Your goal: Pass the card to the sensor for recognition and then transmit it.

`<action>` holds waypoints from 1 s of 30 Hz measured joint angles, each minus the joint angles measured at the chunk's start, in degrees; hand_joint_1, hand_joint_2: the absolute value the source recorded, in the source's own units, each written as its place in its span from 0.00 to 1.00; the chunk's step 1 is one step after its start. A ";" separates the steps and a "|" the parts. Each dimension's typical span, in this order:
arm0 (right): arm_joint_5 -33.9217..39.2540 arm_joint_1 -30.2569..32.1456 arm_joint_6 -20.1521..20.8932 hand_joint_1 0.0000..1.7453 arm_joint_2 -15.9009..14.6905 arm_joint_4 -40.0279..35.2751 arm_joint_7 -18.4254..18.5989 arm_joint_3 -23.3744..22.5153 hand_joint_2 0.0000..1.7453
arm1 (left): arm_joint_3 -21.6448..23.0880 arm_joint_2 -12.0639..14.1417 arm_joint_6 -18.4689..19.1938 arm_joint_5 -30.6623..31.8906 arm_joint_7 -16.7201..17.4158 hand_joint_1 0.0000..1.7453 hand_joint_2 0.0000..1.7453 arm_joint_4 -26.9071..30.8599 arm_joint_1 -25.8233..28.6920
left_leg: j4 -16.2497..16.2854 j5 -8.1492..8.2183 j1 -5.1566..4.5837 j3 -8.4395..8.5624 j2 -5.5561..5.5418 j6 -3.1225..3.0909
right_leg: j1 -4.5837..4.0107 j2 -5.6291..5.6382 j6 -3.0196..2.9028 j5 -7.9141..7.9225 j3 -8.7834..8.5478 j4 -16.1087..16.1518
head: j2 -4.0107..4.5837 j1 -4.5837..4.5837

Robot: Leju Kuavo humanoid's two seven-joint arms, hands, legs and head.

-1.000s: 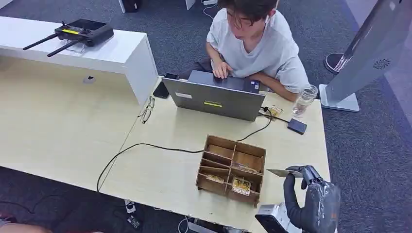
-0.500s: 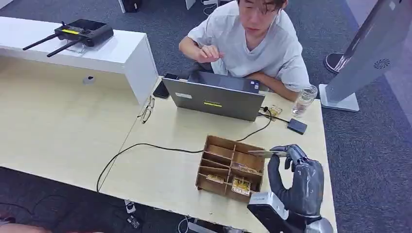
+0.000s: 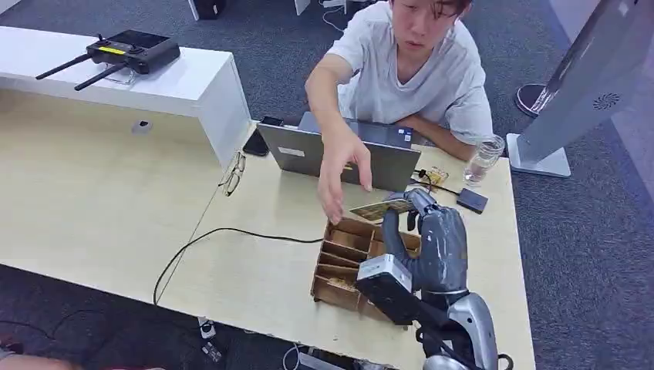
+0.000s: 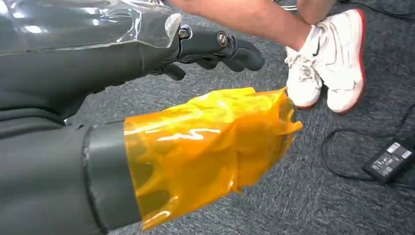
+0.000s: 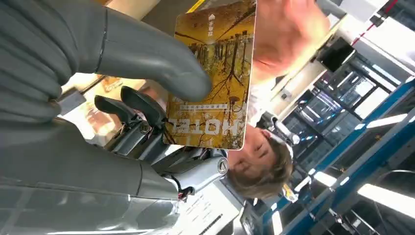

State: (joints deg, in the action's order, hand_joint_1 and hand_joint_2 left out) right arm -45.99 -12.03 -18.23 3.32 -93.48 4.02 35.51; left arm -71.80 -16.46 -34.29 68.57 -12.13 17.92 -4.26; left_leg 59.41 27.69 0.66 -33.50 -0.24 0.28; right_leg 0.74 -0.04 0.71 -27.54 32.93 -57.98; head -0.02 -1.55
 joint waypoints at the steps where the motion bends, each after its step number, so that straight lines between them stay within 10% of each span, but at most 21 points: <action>1: -0.02 -0.31 0.18 1.00 0.31 0.29 0.07 0.29 1.00 | 0.06 0.05 0.00 0.02 0.00 0.00 0.00 -0.07 0.00 | 0.00 0.00 0.00 0.00 0.00 0.00 | 0.00 0.00 0.00 0.00 0.00 0.00 | 0.00 0.00; 8: 0.90 -2.11 0.83 1.00 1.97 2.45 0.18 1.84 1.00 | 0.30 0.33 -0.02 0.04 0.13 0.00 0.00 -0.53 -0.03 | 0.00 0.00 0.00 -0.01 0.00 0.00 | 0.00 0.00 0.00 -0.01 0.01 0.00 | 0.00 0.02; 9: 1.07 -2.34 0.92 0.84 2.12 2.71 0.11 2.04 1.00 | 0.31 0.35 -0.02 0.02 0.15 0.00 0.00 -0.59 -0.02 | 0.00 0.00 0.00 -0.01 0.00 0.00 | 0.00 0.00 0.00 -0.01 0.01 0.00 | 0.00 0.00; 10: 1.20 -2.51 1.03 0.30 2.25 2.93 0.07 2.12 1.00 | 0.31 0.37 -0.02 0.02 0.20 0.00 0.00 -0.61 -0.03 | 0.00 0.00 0.00 -0.01 0.00 0.00 | 0.00 0.00 0.00 0.00 0.01 0.00 | 0.00 0.00; 11: 1.40 -2.66 1.07 0.00 2.41 3.17 -0.02 2.25 1.00 | 0.33 0.39 -0.02 0.02 0.22 0.00 0.00 -0.70 -0.04 | 0.00 0.00 0.00 -0.01 0.00 0.00 | 0.00 0.00 0.00 0.00 0.01 0.00 | 0.00 0.00; 30: 0.30 -2.03 0.99 0.00 1.38 2.80 -1.46 4.55 1.00 | 0.35 0.79 0.04 -1.40 0.20 0.00 0.00 -1.03 0.02 | 0.00 0.00 0.00 -0.01 0.00 0.00 | 0.00 0.00 0.00 0.00 0.03 0.01 | 0.00 0.00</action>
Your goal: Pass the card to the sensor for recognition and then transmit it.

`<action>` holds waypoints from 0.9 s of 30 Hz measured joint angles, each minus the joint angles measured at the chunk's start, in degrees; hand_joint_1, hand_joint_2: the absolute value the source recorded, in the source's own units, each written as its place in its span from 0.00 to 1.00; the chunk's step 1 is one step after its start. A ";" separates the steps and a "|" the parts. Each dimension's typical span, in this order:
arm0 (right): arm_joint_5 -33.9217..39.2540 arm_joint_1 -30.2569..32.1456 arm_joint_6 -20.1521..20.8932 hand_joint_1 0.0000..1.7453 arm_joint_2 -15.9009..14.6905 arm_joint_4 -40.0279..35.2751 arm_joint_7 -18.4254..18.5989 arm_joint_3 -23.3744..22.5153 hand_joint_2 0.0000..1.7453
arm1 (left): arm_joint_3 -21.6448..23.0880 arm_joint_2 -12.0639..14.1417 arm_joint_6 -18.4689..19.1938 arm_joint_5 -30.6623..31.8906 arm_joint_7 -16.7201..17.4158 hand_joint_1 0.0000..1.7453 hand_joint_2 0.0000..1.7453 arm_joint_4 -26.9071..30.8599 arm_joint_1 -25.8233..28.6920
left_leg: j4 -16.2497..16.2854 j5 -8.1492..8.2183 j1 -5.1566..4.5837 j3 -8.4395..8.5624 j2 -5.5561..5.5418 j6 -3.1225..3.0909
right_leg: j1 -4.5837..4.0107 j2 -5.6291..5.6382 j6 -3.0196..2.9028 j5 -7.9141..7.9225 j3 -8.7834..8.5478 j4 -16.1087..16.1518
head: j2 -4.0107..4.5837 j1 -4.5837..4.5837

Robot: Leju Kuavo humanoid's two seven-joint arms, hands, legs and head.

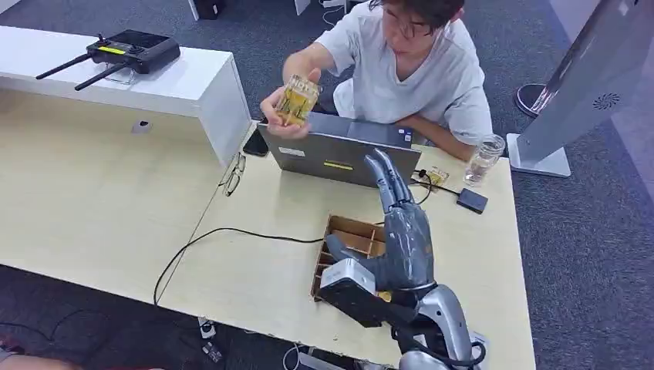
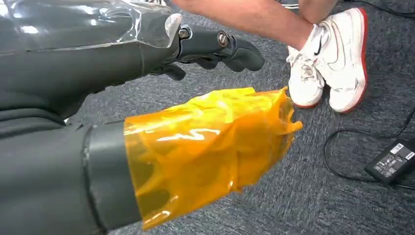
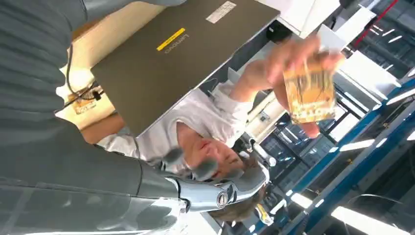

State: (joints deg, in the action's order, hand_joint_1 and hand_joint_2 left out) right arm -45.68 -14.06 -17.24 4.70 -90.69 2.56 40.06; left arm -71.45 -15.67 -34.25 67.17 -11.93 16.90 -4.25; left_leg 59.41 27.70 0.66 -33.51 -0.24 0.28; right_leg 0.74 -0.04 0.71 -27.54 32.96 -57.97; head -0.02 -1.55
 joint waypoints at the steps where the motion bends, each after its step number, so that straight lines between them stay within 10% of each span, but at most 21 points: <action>1: -0.85 0.56 0.09 0.00 -0.69 -0.50 0.00 0.06 1.00 | 0.00 -0.02 0.00 -0.13 -0.02 0.00 0.00 0.00 0.03 | 0.00 0.00 0.00 -0.01 0.00 0.00 | 0.00 0.00 0.00 0.00 0.00 0.00 | 0.00 0.02; 27: -12.30 5.97 3.76 0.00 -9.72 -1.81 4.41 2.51 1.00 | 0.00 -0.17 0.46 -0.81 0.87 0.00 0.00 0.00 0.14 | 0.00 0.01 -0.01 -0.02 0.00 0.00 | 0.00 0.00 0.00 0.00 0.00 0.01 | 0.00 0.02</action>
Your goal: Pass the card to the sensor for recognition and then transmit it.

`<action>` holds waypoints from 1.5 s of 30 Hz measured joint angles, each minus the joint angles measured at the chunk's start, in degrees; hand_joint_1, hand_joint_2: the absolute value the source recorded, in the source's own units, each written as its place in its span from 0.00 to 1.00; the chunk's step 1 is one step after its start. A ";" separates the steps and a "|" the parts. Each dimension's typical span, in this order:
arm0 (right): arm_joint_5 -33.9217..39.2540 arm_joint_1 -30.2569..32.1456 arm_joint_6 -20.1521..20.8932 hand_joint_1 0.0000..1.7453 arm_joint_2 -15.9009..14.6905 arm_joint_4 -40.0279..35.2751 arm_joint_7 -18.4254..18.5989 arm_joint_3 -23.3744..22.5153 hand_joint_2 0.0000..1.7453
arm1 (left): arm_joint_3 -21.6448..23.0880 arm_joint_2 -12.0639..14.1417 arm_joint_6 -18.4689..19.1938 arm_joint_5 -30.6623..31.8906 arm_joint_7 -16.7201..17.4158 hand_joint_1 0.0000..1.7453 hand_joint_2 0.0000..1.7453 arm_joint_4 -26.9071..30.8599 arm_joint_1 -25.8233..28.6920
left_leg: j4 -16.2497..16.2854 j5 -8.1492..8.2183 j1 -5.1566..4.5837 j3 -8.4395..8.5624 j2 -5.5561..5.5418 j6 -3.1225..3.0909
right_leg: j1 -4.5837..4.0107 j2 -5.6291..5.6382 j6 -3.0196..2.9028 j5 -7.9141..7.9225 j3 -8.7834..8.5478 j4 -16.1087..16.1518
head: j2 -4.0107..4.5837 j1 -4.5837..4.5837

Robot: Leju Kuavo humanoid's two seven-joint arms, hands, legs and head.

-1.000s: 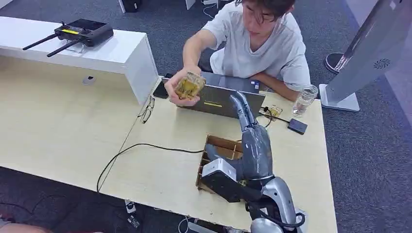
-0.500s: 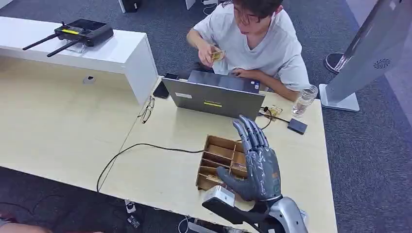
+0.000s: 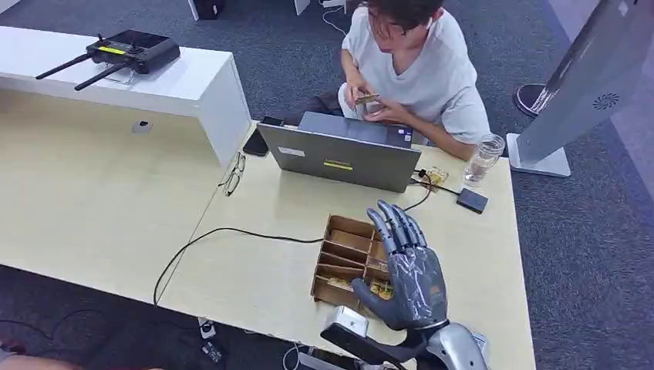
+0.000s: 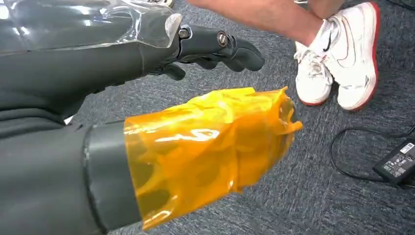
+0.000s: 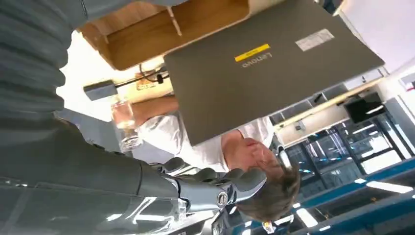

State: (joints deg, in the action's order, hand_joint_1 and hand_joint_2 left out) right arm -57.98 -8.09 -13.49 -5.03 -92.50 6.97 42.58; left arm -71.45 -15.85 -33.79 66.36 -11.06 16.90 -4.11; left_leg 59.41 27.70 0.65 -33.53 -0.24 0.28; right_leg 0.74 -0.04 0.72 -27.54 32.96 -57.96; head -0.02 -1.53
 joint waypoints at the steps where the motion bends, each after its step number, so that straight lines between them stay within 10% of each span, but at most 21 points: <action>1: -0.27 -0.01 0.18 0.00 -0.09 0.13 0.11 0.27 1.00 | 0.00 0.00 0.00 0.02 0.00 0.00 0.00 0.00 0.00 | 0.00 0.00 0.00 0.00 0.00 0.00 | 0.00 0.00 0.00 0.00 0.00 0.00 | 0.00 -0.02; 17: -10.18 -1.87 4.20 0.00 -1.53 6.16 7.21 3.59 1.00 | 0.02 0.02 -0.11 0.37 0.11 0.00 0.00 0.00 -0.07 | 0.00 0.00 0.00 0.00 0.00 0.00 | 0.00 0.00 0.00 0.00 0.00 0.00 | 0.00 -0.02; 45: -10.14 -3.85 6.95 0.00 -3.19 12.30 8.59 4.75 1.00 | 1.01 0.02 -0.37 0.72 0.63 0.00 0.00 0.00 -0.05 | 0.00 0.00 0.00 0.01 0.00 0.00 | 0.00 0.00 0.00 0.00 0.00 0.00 | 0.00 -0.02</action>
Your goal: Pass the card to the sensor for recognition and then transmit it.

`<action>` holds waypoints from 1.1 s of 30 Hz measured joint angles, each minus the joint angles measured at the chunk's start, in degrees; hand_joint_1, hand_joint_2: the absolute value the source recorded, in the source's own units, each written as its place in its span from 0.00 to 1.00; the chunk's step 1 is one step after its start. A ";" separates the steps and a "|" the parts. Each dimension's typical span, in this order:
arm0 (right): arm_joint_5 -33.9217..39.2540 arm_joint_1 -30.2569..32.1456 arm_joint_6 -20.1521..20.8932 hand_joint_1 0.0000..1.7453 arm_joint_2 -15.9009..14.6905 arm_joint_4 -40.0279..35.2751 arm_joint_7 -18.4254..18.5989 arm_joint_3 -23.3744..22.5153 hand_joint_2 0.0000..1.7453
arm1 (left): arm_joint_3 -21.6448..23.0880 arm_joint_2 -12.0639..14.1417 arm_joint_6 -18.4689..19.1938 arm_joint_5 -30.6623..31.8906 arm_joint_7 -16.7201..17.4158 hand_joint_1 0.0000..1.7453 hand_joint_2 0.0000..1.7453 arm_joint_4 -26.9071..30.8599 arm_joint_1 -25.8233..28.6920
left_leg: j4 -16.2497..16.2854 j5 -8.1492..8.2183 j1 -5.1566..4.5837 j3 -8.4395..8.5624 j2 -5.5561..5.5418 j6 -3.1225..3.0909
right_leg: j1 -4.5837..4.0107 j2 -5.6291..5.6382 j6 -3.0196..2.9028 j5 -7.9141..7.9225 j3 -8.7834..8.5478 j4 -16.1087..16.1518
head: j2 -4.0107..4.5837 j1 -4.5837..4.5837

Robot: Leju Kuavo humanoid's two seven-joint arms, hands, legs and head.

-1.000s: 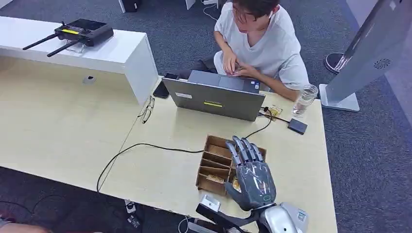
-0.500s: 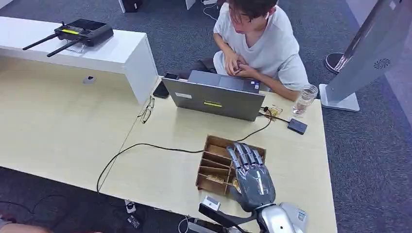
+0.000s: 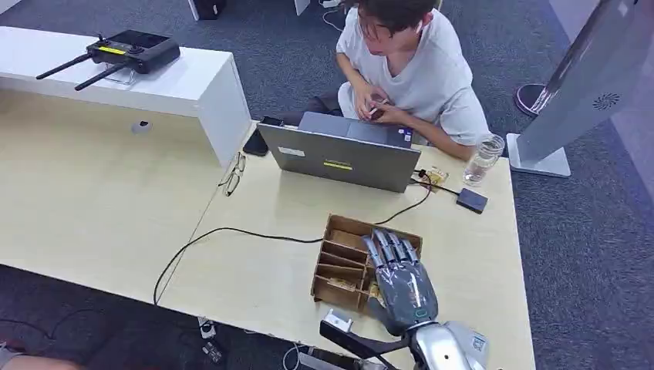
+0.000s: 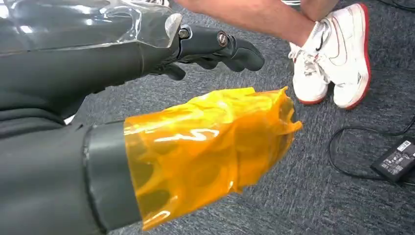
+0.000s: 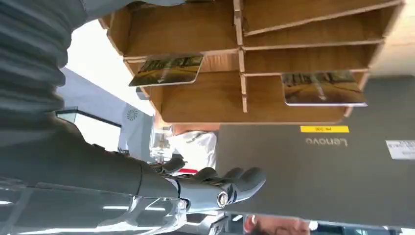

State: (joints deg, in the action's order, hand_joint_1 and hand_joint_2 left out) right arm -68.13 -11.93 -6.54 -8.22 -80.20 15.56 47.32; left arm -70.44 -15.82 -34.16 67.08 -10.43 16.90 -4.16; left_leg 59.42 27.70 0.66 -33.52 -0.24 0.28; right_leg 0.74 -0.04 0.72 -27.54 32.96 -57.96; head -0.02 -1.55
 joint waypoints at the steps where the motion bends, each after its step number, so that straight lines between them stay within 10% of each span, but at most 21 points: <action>1: 0.15 -0.04 -0.09 0.00 -0.09 0.46 -0.02 -0.07 1.00 | 0.00 0.00 -0.02 0.07 0.00 0.00 0.00 0.00 0.01 | 0.00 0.00 0.00 0.00 0.00 0.00 | 0.00 0.00 0.00 0.00 0.00 0.00 | 0.00 0.02; 33: -2.10 1.79 -1.42 0.10 -1.05 3.52 1.27 -8.09 1.00 | 1.42 0.07 -0.50 0.13 0.11 0.00 0.00 -0.24 0.02 | 0.01 0.00 0.00 0.01 0.00 0.00 | 0.00 0.01 0.00 0.00 0.00 0.00 | 0.00 0.00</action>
State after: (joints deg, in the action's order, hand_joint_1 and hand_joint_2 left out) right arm -70.23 -10.14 -7.96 -9.27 -76.67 16.83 39.23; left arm -69.02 -15.76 -34.67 67.21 -10.32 16.65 -4.14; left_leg 59.42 27.70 0.65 -33.51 -0.23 0.28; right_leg 0.74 -0.04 0.72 -27.54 32.96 -57.96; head -0.02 -1.55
